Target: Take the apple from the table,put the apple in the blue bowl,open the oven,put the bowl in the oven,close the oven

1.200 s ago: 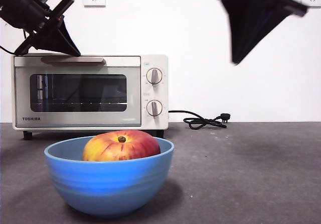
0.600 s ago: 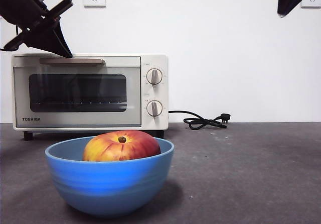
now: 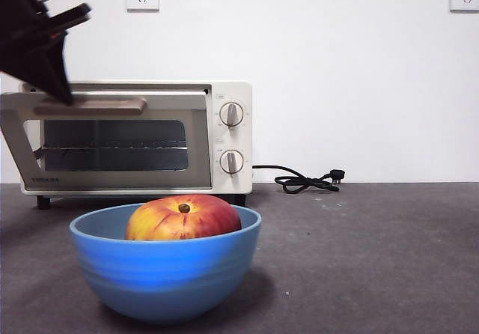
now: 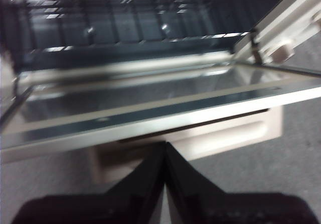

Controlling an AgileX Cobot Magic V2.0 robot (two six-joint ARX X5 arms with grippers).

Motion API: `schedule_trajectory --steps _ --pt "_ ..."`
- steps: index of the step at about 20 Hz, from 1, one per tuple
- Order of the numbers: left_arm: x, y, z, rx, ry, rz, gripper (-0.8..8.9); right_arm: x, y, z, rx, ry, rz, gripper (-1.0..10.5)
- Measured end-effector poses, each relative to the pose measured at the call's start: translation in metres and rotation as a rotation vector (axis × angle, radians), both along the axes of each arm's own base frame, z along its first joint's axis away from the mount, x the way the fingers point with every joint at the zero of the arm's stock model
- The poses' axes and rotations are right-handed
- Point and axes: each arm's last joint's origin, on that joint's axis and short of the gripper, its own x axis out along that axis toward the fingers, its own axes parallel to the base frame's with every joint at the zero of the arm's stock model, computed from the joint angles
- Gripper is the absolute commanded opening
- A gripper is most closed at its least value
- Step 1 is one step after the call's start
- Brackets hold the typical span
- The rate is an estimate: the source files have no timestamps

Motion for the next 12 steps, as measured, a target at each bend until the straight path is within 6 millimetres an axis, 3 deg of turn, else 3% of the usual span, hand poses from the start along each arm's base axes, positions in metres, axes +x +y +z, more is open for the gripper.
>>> schedule_trajectory --steps 5,10,12 --pt "-0.016 0.004 -0.021 -0.002 0.013 0.007 -0.06 -0.01 -0.006 0.005 0.011 -0.022 -0.005 0.0" --pt "-0.029 -0.002 -0.061 0.0 0.134 0.001 -0.06 -0.01 -0.006 0.006 0.015 -0.027 -0.006 0.0" --pt "-0.031 -0.002 -0.068 0.003 0.145 0.003 -0.06 -0.009 -0.006 0.006 0.018 -0.029 -0.009 0.0"
